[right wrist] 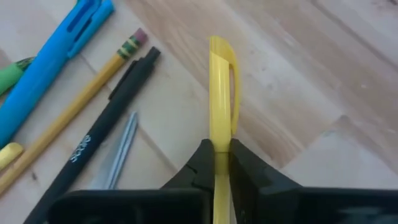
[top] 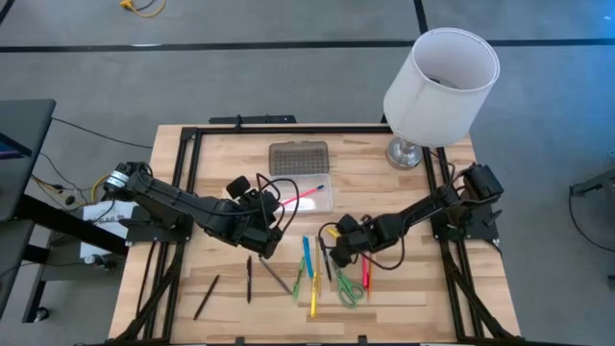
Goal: Pick & place school supplies into a supply box
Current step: Put the yellow pen into the supply box
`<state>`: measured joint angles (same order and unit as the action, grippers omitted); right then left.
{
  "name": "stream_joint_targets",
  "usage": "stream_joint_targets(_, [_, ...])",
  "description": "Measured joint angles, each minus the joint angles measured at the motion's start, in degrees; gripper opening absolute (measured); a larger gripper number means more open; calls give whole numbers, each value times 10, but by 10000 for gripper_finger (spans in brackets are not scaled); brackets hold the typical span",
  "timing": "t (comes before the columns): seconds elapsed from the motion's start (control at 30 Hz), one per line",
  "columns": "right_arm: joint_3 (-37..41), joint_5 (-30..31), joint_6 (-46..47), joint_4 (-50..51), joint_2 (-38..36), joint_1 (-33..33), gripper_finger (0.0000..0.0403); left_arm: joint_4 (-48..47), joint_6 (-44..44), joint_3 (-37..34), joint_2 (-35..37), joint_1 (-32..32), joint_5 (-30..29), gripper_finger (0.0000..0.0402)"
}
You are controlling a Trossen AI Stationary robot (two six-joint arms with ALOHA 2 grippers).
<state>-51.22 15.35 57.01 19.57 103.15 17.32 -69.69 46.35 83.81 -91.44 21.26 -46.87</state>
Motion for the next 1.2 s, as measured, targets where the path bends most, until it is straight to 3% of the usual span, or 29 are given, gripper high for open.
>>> stream_joint_targets(0.13, [0,-1,0,9,0,-6,28,0,0,0,0,0,0,139])
stream_joint_targets(0.37, [0,-2,0,14,0,-7,7,0,0,0,0,0,-4,139])
stream_joint_targets(1.2, [2,-14,-5,9,0,-8,32,0,0,0,0,0,-5,139])
